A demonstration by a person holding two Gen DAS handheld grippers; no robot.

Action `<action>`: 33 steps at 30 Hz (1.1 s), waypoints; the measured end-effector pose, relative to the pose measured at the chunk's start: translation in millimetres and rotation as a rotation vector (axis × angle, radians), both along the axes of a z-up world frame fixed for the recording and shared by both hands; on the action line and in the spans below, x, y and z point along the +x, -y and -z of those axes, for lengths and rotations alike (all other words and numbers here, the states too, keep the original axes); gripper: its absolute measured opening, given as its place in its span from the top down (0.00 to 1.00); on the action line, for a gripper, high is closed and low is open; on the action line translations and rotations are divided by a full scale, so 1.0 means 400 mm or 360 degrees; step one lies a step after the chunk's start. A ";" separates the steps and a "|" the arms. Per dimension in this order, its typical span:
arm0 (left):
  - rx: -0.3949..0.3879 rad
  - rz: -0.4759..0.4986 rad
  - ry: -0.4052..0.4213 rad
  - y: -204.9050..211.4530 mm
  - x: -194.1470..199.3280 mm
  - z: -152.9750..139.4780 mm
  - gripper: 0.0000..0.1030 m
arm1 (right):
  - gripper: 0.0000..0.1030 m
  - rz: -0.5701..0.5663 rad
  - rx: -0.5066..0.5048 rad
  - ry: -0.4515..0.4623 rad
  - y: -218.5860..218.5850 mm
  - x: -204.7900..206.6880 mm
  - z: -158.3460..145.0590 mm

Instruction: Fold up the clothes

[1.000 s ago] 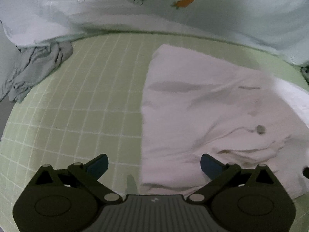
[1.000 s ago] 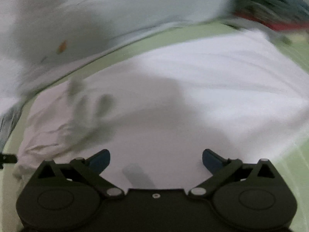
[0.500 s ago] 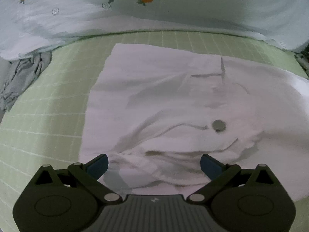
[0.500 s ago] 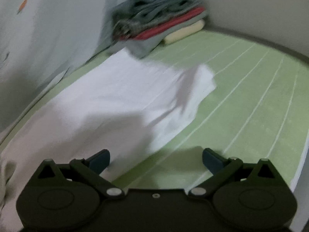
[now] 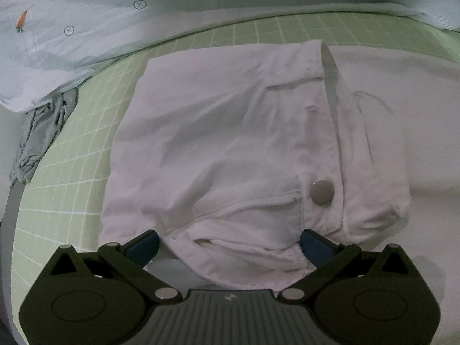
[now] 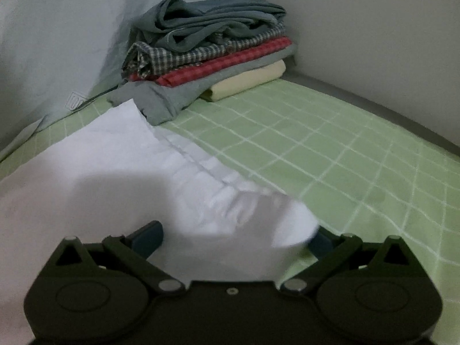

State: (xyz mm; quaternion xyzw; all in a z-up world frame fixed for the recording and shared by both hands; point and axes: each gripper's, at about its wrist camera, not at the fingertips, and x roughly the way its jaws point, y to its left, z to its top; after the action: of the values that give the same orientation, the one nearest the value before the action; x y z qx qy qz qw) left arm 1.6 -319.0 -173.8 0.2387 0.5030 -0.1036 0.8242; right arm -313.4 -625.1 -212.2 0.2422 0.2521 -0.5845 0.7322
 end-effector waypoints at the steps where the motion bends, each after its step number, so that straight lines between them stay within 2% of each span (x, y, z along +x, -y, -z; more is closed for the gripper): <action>1: -0.0006 -0.0001 -0.0003 -0.001 0.000 0.000 0.00 | 0.00 -0.0006 -0.0006 -0.0001 0.005 0.003 0.002; 5: -0.0023 -0.0003 -0.0011 -0.002 0.003 0.001 0.00 | 0.00 -0.0024 0.0020 0.0004 0.011 0.002 -0.004; 7: -0.0020 -0.0008 -0.0007 0.001 0.001 0.001 0.00 | 0.10 -0.0058 0.0031 0.0009 0.013 0.004 -0.013; 8: -0.0021 -0.0009 -0.0001 0.002 -0.001 0.001 0.00 | 0.28 -0.0079 0.0033 0.0015 0.013 0.006 -0.019; 11: -0.0034 -0.0008 0.0024 0.001 -0.006 0.004 0.00 | 0.55 -0.0067 0.0055 0.0037 0.016 0.003 -0.035; 12: -0.0043 -0.0010 0.0032 -0.002 -0.009 0.004 0.00 | 0.61 -0.0063 0.0062 0.0044 0.017 0.003 -0.040; 13: -0.0050 -0.0021 0.0027 -0.004 -0.008 0.004 0.00 | 0.74 -0.0054 0.0070 0.0053 0.018 0.000 -0.045; 14: -0.0048 -0.0026 0.0015 -0.002 -0.006 0.003 0.00 | 0.80 -0.0026 0.0083 0.0076 0.021 -0.009 -0.049; 17: -0.0033 -0.0034 -0.0023 0.004 0.005 0.000 0.00 | 0.84 -0.0042 0.0061 0.0204 0.012 -0.035 -0.083; 20: -0.0043 -0.0033 -0.0037 0.004 0.005 -0.002 0.00 | 0.85 -0.0192 -0.0046 0.0262 -0.032 -0.014 -0.143; 24: -0.0075 -0.0019 -0.0042 -0.013 0.011 -0.002 0.00 | 0.85 -0.0428 -0.0123 0.0347 -0.115 0.082 -0.219; 27: -0.0089 0.0000 -0.0070 -0.017 0.017 -0.005 0.00 | 0.85 -0.0606 -0.0106 0.0403 -0.183 0.174 -0.248; 30: -0.0123 0.0041 -0.0105 -0.029 0.020 -0.015 0.00 | 0.85 -0.0864 -0.0101 0.0366 -0.282 0.263 -0.250; 33: -0.0200 0.0076 -0.0136 -0.052 0.020 -0.033 0.00 | 0.84 -0.1143 -0.0061 0.0173 -0.384 0.341 -0.209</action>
State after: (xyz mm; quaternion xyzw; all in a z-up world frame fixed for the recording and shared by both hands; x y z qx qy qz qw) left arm 9.7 -298.2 -160.4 0.1937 0.5242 -0.1648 0.8127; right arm -177.0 -471.4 -128.4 0.1552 0.2707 -0.2811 0.9075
